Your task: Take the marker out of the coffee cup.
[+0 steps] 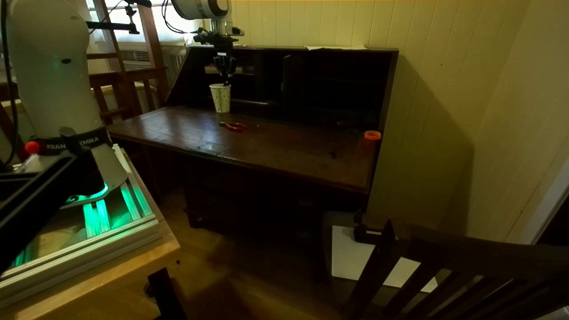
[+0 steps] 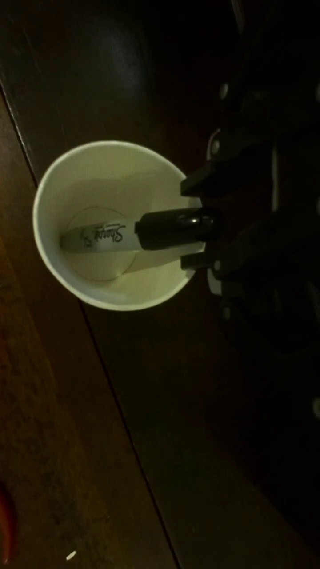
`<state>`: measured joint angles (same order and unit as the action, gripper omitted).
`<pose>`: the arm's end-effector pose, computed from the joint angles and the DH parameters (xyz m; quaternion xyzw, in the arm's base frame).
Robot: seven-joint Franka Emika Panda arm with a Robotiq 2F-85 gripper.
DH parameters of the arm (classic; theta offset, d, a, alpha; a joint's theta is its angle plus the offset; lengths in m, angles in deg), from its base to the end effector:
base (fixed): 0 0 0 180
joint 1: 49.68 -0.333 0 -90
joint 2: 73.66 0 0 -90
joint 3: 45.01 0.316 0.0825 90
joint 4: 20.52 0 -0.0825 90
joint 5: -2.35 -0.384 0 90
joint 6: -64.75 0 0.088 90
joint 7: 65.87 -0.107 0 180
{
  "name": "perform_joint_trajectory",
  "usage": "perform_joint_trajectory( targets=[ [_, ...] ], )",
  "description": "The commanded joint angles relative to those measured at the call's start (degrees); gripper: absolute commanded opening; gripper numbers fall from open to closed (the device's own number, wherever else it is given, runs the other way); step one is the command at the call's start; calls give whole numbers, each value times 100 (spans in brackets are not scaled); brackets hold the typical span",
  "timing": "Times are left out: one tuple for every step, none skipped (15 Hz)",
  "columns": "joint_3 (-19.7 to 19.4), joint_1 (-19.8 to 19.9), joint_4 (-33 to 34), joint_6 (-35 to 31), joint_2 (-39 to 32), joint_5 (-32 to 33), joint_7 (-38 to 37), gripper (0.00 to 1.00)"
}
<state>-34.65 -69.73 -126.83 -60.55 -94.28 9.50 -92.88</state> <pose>0.5492 0.3091 0.3288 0.9979 0.0609 -0.0001 0.0215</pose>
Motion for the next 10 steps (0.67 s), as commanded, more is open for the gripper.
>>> perform_joint_trajectory(
  targets=[
    [-108, -111, 56, -73, -58, 175, -103, 27],
    [-112, -115, 58, -74, -61, 182, -97, 19],
    [-116, -120, 59, -76, -58, 191, -98, 5],
    [-112, -123, 65, -67, -52, 179, -83, 5],
    [-110, -130, 69, -46, -30, 177, -80, 1],
    [-86, -132, 67, 27, 52, 130, -70, 5],
    [-52, -125, 55, 65, 158, 49, -51, 5],
    [-50, -143, 47, 166, 287, 80, -75, 5],
    [-48, -161, 35, 288, 437, 109, -115, 5],
    [-40, -167, 8, 411, 611, 105, -160, 5]
  ],
)
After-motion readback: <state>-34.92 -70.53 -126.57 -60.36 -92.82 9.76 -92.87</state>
